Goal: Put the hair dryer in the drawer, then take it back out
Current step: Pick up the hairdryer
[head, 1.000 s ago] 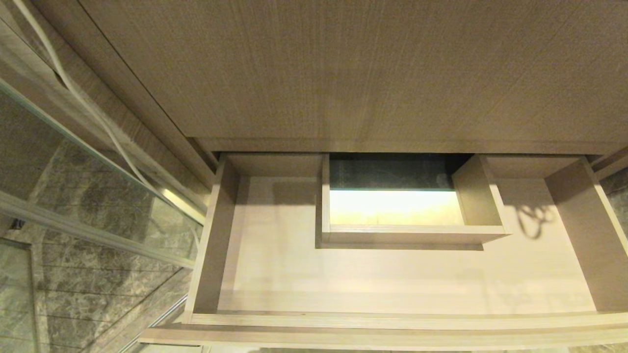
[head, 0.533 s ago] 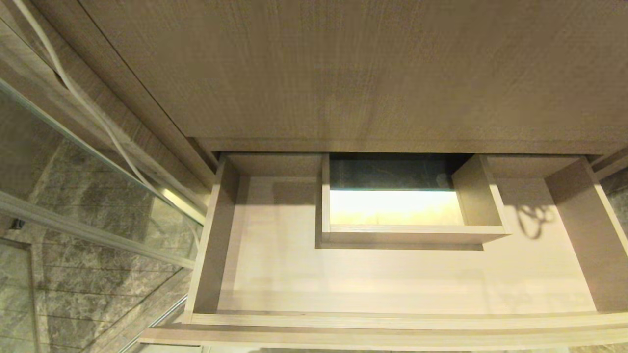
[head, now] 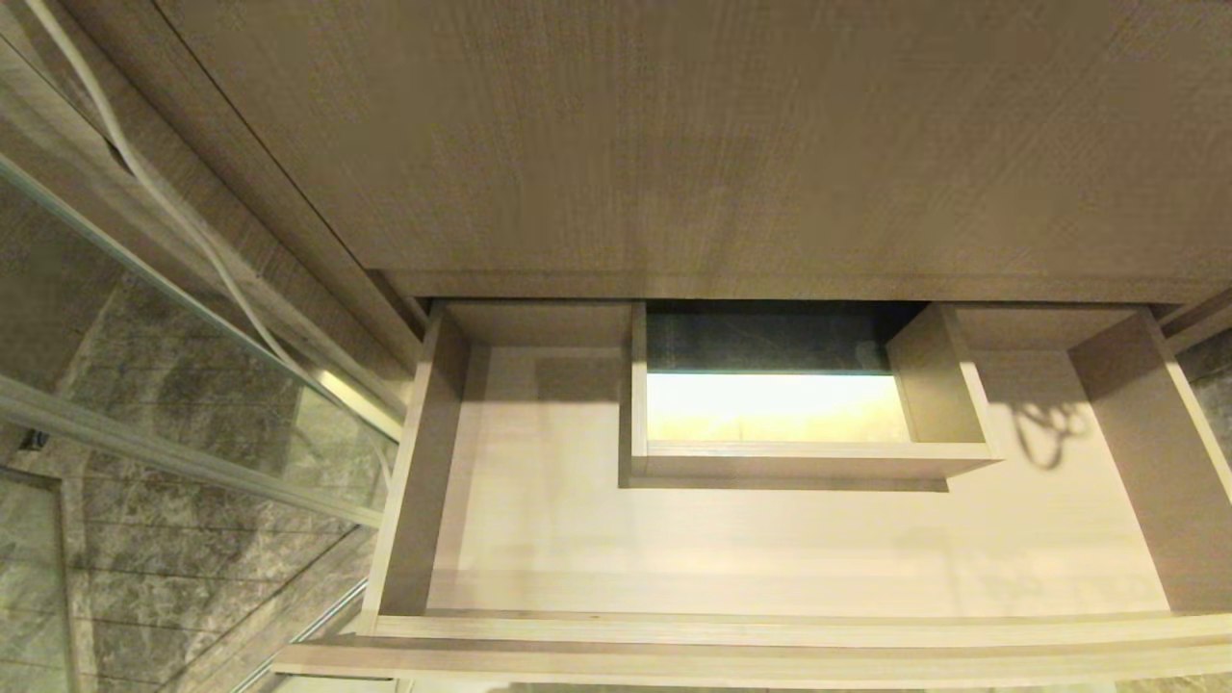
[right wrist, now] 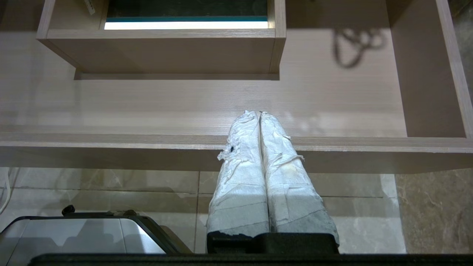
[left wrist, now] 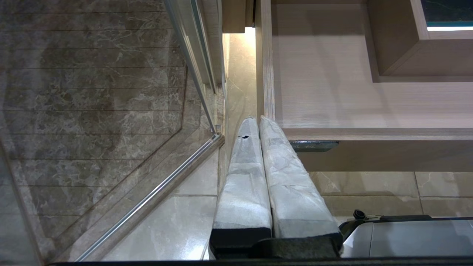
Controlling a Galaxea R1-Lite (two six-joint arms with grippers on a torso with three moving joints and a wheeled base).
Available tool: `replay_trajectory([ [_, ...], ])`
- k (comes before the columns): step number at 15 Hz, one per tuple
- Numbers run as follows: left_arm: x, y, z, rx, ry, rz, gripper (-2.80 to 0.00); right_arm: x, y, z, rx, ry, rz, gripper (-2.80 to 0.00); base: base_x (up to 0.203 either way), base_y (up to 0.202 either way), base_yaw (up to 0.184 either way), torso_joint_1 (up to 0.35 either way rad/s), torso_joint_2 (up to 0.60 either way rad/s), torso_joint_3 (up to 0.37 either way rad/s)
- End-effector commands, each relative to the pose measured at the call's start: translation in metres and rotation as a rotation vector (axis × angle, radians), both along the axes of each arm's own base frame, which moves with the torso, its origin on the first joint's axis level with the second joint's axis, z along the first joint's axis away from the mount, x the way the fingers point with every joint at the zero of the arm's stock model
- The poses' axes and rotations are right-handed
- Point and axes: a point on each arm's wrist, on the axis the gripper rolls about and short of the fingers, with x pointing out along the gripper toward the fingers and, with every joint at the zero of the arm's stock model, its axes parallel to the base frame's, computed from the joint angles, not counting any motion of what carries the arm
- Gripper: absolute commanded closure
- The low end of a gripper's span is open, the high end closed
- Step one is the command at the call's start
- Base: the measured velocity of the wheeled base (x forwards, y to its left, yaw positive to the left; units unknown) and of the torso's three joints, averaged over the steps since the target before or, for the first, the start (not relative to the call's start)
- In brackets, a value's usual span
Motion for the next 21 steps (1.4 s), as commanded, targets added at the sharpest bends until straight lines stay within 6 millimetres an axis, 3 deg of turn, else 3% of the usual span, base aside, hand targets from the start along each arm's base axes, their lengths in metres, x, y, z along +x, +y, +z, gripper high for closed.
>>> replay_trajectory([
  [1,0.0,0.0,0.0,0.0,0.0,0.0,0.0,0.0003,0.0,-0.0003,0.0,0.004,0.001,0.0,0.0,0.0,0.0,0.0,0.0,0.0],
  [21,0.0,0.0,0.0,0.0,0.0,0.0,0.0,0.0003,0.0,-0.0003,-0.002,0.003,0.0,0.0,0.0,0.0,0.0,0.0,0.0,0.0],
])
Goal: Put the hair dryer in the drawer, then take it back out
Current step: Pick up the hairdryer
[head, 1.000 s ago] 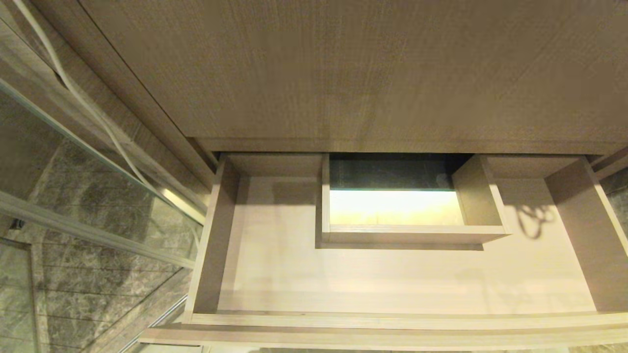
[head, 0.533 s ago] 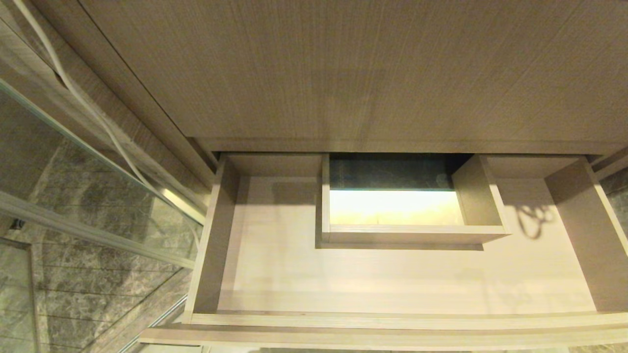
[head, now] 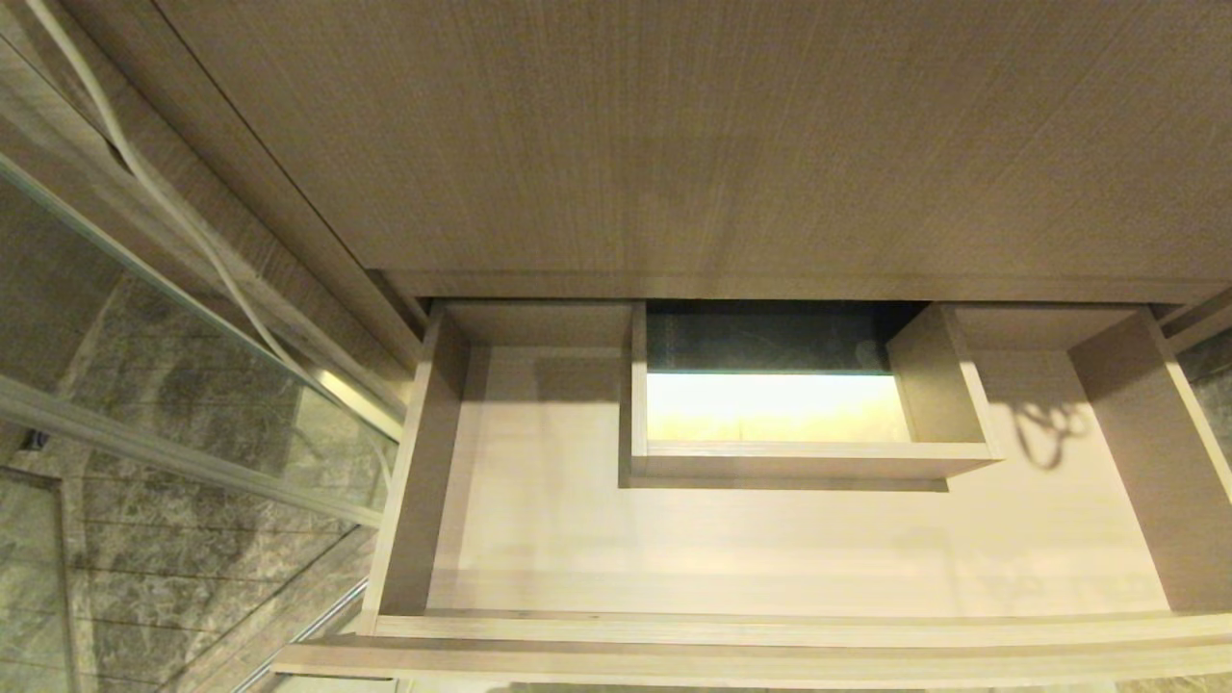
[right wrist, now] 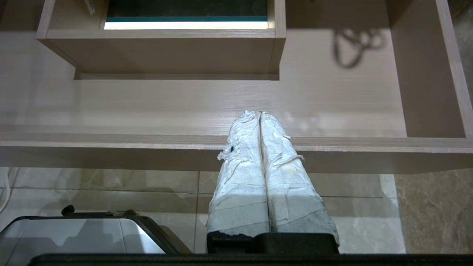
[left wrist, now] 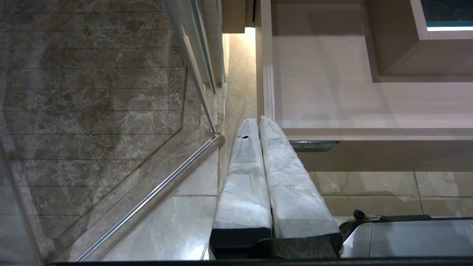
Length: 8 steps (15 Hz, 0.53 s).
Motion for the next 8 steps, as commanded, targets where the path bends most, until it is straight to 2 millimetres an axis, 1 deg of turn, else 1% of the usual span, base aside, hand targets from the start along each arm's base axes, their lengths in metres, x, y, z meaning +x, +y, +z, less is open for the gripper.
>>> replay_trajectory([
  [1,0.0,0.0,0.0,0.0,0.0,0.0,0.0,0.0002,0.0,-0.0002,-0.003,0.002,0.0,0.0,0.0,0.0,0.0,0.0,0.0,0.0],
  [8,0.0,0.0,0.0,0.0,0.0,0.0,0.0,0.0002,0.0,-0.0005,-0.002,0.005,0.001,0.0,0.0,0.0,0.0,0.0,0.0,0.0],
])
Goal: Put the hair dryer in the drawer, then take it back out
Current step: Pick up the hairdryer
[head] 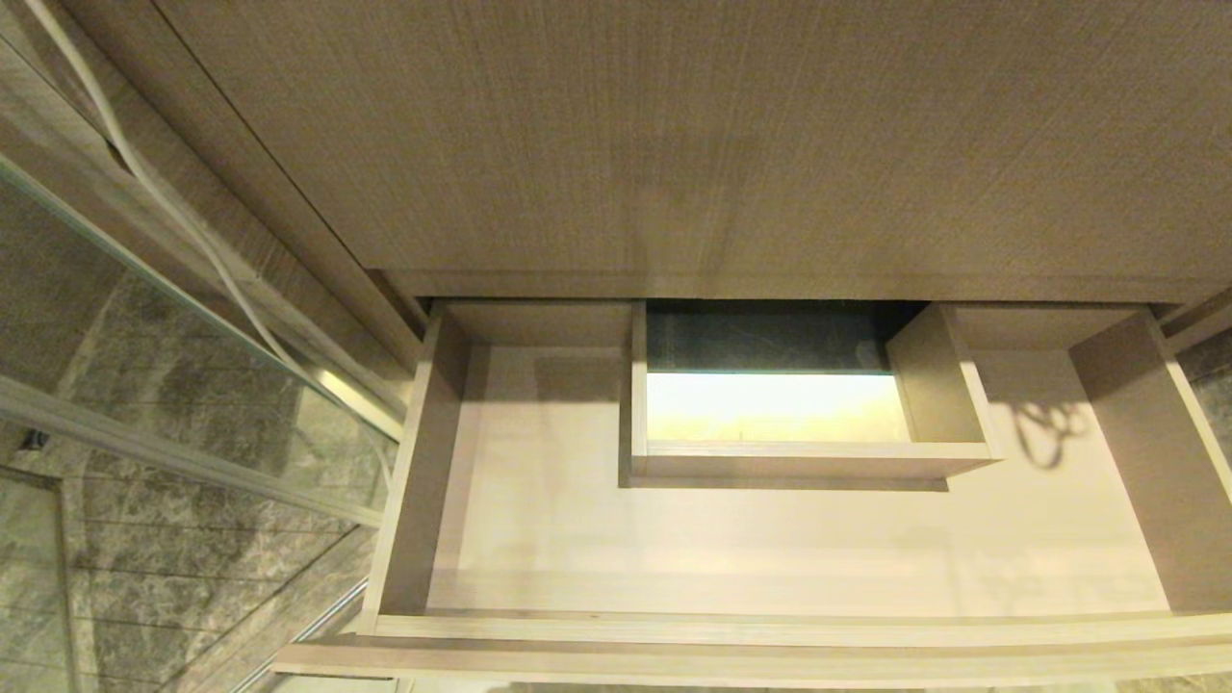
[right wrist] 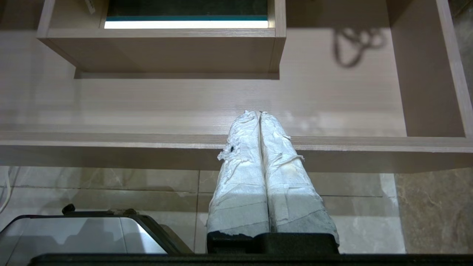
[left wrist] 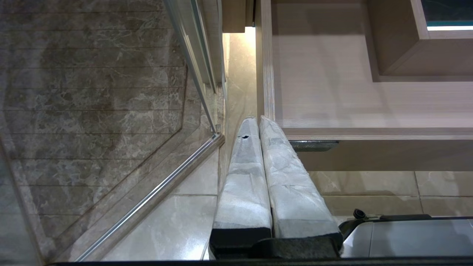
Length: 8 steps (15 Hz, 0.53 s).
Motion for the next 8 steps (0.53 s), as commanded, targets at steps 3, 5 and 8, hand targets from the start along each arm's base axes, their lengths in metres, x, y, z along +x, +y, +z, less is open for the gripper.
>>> replay_trajectory([
  [3,0.0,0.0,0.0001,0.0,-0.001,0.0,0.0,0.0002,0.0,-0.0003,-0.007,0.002,0.0,0.0,0.0,0.0,0.0,0.11,-0.29,-0.171],
  [5,0.0,0.0,0.0001,0.0,-0.001,0.0,0.0,0.0002,0.0,-0.0003,-0.007,0.002,0.0,0.0,0.0,0.0,0.0,0.186,-0.43,-0.254],
  [8,0.0,0.0,0.0001,0.0,-0.001,0.0,0.0,0.0002,0.0,-0.0003,-0.008,0.002,0.002,0.0,0.0,0.0,0.0,0.202,-0.46,-0.266],
])
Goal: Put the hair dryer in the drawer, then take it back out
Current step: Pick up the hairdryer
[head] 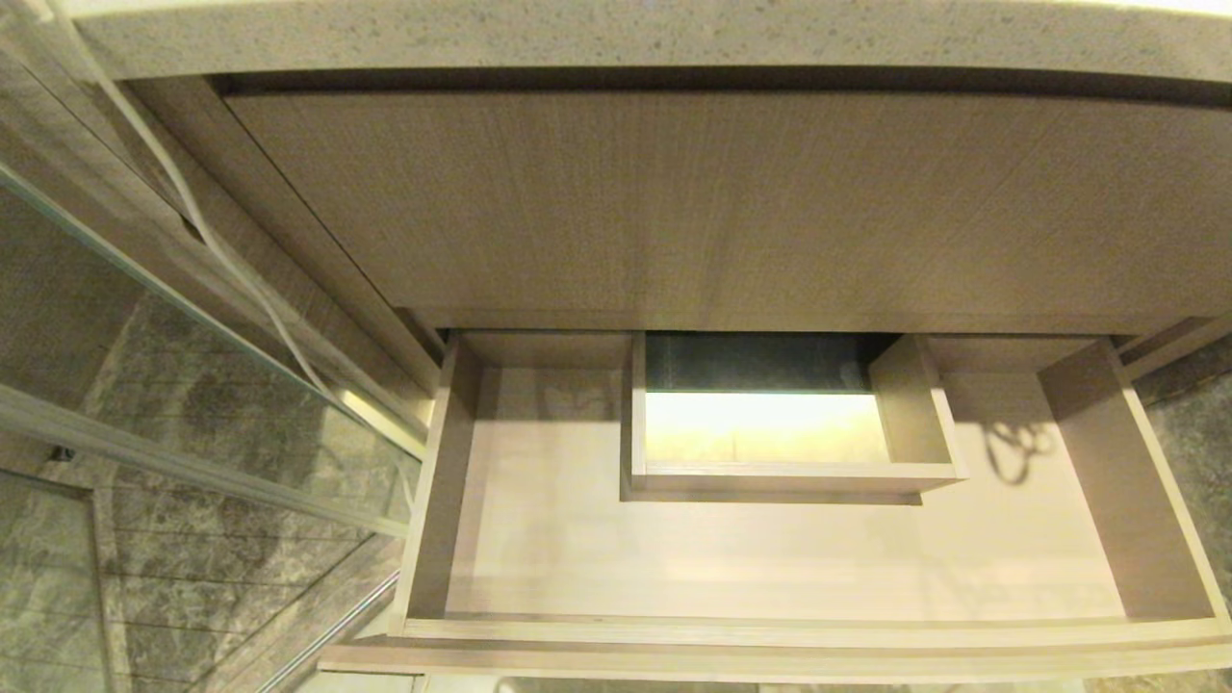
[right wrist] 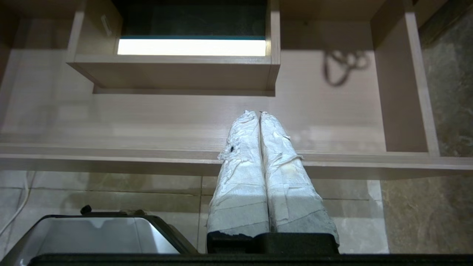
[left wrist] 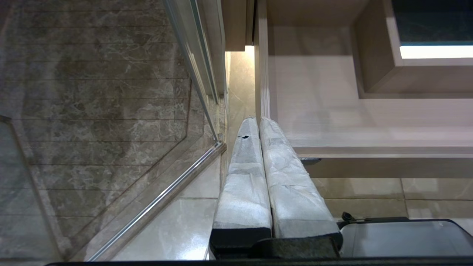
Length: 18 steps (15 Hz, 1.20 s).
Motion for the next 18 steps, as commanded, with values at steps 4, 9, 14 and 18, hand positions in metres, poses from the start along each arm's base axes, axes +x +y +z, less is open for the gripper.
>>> replay_trajectory([
  [4,0.0,0.0,0.0,0.0,0.0,0.0,0.0,0.0002,0.0,-0.0004,-0.001,0.002,0.001,0.0,0.0,0.0,0.0,0.22,-0.5,-0.271],
  [9,0.0,0.0,0.0,0.0,0.0,0.0,0.0,0.0001,0.0,-0.0005,-0.001,0.002,-0.001,0.0,0.0,0.0,0.0,0.241,-0.51,-0.281],
  [14,0.0,0.0,0.0,0.0,0.0,0.0,0.0,0.0002,0.0,-0.0005,-0.001,0.004,-0.001,0.0,0.0,0.0,0.0,0.259,-0.55,-0.291],
  [18,0.0,0.0,0.0,0.0,0.0,0.0,0.0,0.0002,0.0,-0.0005,0.0,0.004,0.001,0.0,0.0,0.0,0.0,0.199,-0.42,-0.225],
])
